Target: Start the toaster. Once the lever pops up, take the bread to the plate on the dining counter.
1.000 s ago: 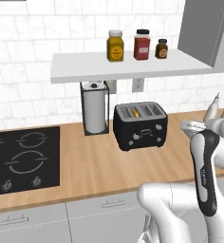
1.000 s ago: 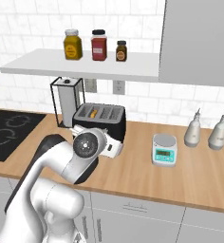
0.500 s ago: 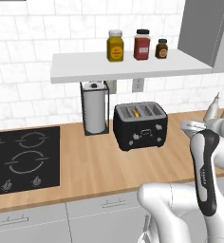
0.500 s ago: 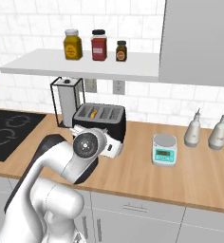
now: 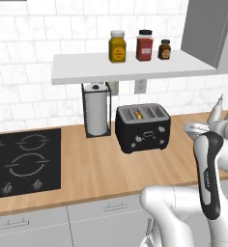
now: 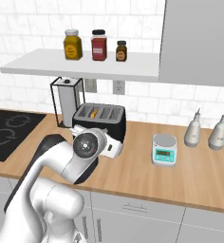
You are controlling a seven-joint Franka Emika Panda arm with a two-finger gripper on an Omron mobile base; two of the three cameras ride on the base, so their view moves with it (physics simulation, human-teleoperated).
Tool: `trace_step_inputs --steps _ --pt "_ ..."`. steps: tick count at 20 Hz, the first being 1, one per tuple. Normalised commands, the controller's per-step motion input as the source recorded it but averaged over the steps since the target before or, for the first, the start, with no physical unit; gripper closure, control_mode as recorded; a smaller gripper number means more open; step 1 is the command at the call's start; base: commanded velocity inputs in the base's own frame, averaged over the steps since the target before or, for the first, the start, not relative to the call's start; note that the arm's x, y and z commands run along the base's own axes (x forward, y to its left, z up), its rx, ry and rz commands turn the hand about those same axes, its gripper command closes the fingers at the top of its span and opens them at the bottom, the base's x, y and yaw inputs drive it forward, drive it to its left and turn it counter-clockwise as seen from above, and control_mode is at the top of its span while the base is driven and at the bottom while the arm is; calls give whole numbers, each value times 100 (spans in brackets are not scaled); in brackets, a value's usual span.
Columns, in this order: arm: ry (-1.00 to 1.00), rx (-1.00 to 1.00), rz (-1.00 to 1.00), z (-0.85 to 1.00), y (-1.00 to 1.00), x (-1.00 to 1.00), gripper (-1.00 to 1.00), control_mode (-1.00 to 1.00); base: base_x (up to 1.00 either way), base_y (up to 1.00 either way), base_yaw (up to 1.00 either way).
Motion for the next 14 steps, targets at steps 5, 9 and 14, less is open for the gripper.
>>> trace_step_inputs --steps 5,9,14 --pt "0 0 0 0 0 0 -100 -100 0 0 0" --pt "0 0 0 0 0 0 -100 -100 0 0 0" --pt "0 0 0 0 0 0 -100 -100 0 0 0"
